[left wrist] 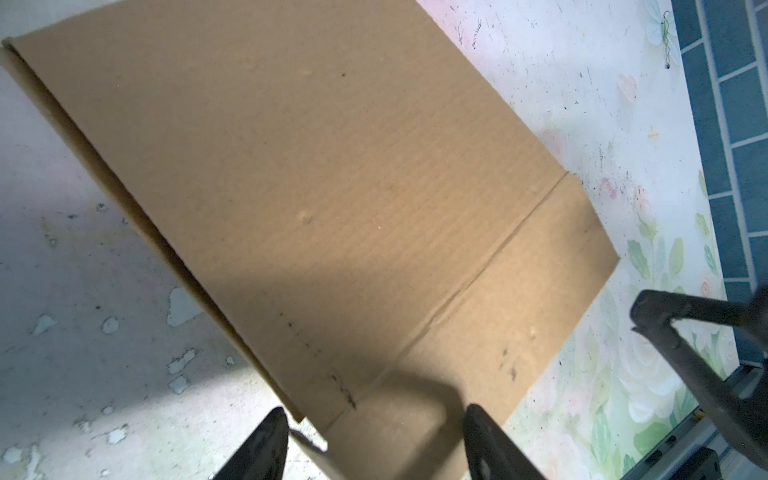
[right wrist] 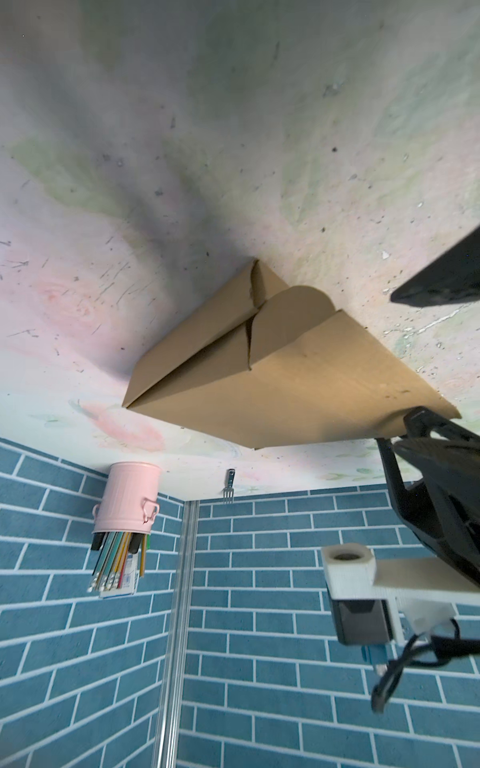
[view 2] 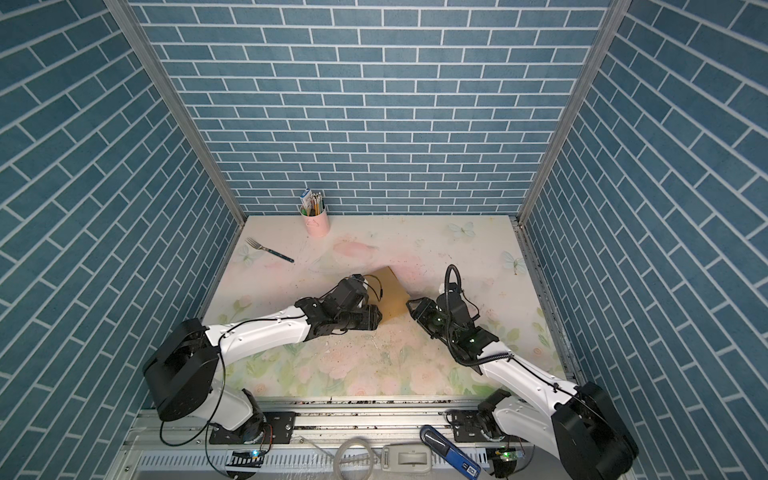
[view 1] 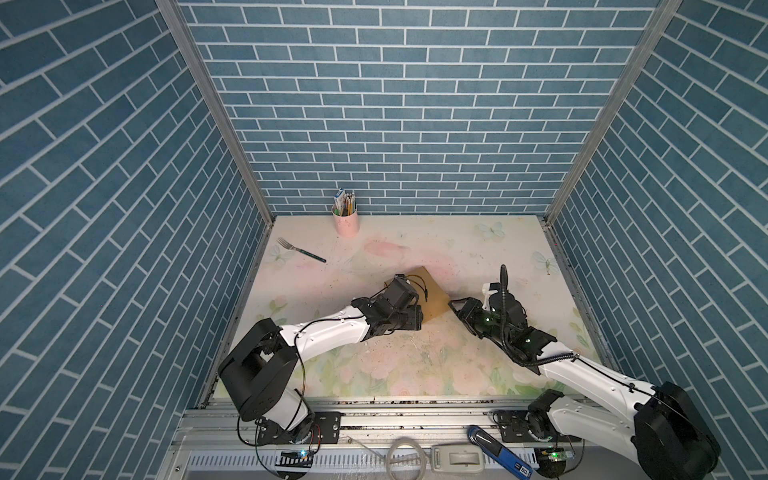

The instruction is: Fold the paper box

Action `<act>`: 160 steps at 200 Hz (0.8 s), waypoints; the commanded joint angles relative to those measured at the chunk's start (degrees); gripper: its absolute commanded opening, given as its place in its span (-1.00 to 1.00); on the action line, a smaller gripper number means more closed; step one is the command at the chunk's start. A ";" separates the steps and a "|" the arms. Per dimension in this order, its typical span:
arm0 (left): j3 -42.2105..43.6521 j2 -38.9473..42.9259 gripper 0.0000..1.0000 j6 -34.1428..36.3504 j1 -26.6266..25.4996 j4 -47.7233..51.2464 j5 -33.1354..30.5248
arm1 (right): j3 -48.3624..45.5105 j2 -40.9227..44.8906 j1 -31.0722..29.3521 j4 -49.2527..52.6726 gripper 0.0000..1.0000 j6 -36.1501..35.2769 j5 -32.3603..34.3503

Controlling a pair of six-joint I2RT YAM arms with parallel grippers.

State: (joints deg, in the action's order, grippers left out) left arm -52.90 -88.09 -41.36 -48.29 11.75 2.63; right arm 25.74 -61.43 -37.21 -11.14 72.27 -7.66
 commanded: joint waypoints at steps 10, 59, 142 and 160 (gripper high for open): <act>-1.08 -0.59 0.37 0.42 -0.22 1.61 -0.64 | 0.01 -2.41 -2.14 -2.40 0.07 2.73 1.59; -0.49 0.09 0.37 0.27 -0.22 1.66 -0.57 | 1.02 -8.97 -3.04 -10.26 0.10 3.78 2.29; 0.61 0.49 0.37 0.38 -0.22 1.45 -1.12 | 4.31 -8.48 -4.08 -13.39 0.10 2.23 5.35; 0.61 0.36 0.37 0.37 -0.15 1.26 -0.95 | 3.90 -7.94 -4.69 -11.68 0.10 2.07 6.03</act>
State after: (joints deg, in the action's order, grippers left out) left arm -52.99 -88.03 -41.36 -48.29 12.29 2.42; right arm 28.47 -70.78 -40.99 -23.59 74.59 -3.68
